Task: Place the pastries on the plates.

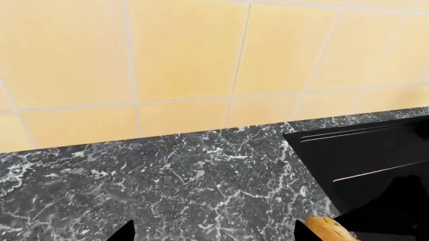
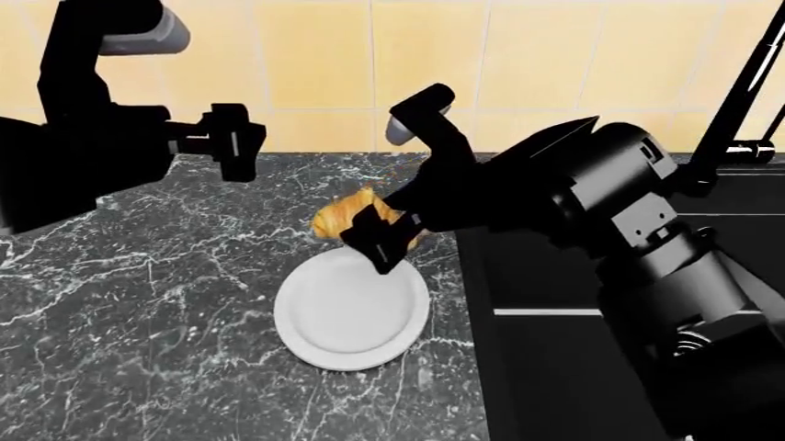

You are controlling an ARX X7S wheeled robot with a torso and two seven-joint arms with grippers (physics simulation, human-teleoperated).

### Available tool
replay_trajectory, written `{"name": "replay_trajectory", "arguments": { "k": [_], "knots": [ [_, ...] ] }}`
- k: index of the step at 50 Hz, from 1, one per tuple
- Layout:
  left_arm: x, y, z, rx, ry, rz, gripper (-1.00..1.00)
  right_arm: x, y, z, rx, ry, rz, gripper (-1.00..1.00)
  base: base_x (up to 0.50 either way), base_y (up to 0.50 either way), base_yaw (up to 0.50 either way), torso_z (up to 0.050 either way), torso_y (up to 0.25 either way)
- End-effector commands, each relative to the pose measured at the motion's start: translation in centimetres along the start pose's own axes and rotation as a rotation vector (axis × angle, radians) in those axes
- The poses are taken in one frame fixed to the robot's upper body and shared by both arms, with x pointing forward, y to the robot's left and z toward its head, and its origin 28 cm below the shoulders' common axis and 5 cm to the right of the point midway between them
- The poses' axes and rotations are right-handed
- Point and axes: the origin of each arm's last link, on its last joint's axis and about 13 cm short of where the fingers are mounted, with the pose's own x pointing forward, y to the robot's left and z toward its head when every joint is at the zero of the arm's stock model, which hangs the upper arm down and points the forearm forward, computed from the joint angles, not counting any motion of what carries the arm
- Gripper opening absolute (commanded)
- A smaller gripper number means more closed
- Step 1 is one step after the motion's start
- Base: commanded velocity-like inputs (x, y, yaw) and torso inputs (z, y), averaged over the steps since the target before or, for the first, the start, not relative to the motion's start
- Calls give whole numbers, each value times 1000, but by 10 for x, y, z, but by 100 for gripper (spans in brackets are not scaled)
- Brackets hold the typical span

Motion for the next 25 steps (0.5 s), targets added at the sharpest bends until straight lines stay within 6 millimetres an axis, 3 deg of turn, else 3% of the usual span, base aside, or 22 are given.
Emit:
{"name": "replay_trajectory", "arguments": {
  "k": [1, 25],
  "knots": [
    [1, 2, -2, -6, 1, -1, 100, 15, 9, -4, -19, 27, 52, -100, 0, 0, 0, 0, 0],
    [0, 1, -3, -3, 7, -3, 100, 24, 10, -31, 0, 77, 72, -100, 0, 0, 0, 0, 0]
  ]
}}
